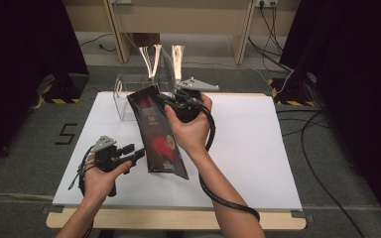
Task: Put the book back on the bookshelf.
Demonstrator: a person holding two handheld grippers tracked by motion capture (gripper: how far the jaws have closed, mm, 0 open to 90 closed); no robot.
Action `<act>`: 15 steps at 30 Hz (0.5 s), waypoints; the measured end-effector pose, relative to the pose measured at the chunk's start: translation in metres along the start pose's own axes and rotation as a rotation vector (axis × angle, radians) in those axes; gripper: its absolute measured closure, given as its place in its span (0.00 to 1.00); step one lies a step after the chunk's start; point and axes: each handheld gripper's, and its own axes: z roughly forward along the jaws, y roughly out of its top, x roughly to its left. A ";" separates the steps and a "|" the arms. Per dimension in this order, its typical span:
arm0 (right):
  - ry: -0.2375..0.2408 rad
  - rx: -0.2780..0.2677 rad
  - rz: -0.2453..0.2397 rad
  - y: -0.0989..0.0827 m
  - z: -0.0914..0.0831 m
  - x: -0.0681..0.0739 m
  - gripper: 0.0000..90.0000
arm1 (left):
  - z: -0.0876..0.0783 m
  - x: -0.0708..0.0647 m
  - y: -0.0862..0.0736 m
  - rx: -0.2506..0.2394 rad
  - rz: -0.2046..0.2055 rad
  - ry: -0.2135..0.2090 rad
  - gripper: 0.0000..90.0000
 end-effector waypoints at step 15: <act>0.009 -0.029 -0.005 0.013 0.020 0.007 0.98 | -0.009 0.003 0.008 -0.055 -0.023 -0.003 0.55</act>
